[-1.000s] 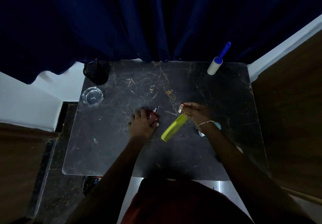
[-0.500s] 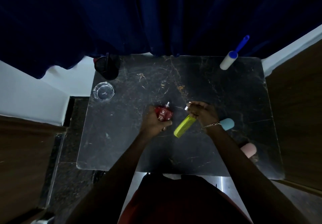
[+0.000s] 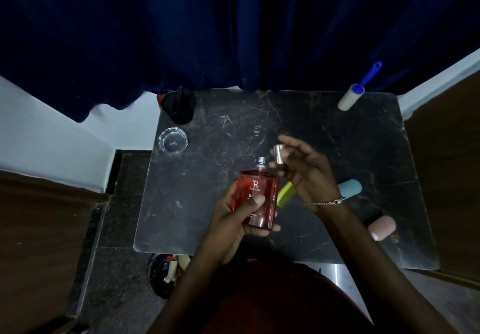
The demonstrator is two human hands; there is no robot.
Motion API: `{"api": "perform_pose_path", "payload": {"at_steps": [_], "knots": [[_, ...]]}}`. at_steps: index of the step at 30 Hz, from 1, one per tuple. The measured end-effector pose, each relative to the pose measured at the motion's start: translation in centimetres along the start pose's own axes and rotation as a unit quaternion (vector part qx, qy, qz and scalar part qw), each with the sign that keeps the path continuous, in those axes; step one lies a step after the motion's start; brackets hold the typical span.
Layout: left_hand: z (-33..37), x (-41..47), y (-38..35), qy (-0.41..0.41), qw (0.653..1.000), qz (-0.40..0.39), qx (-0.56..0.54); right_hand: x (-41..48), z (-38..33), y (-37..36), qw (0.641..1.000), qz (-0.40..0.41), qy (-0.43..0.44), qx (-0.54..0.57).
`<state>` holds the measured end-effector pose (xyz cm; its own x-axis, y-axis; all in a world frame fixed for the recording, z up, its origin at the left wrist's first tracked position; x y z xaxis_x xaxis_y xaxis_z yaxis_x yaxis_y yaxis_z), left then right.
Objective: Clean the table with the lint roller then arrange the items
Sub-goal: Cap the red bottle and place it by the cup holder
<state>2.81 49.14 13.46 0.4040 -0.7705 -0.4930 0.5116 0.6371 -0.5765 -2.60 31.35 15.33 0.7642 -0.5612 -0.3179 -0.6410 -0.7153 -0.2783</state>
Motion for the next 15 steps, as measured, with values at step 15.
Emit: {"api": "perform_pose_path", "payload": {"at_steps": [15], "knots": [[3.8, -4.1, 0.6, 0.009, 0.998, -0.066, -0.008, 0.1, -4.0, -4.4, 0.982, -0.110, 0.063, -0.143]]}}
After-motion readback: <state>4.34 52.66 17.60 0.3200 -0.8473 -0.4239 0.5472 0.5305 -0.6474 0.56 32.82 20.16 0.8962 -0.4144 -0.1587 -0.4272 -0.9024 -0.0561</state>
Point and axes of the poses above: each hand's wrist, its own x-axis towards the middle knuckle, its own y-axis out of the back of the hand, z = x × y, the point moved 4 cm from there along x, towards the middle knuckle, and after that the axes turned 7 degrees about -x, right-handed, at the moved point
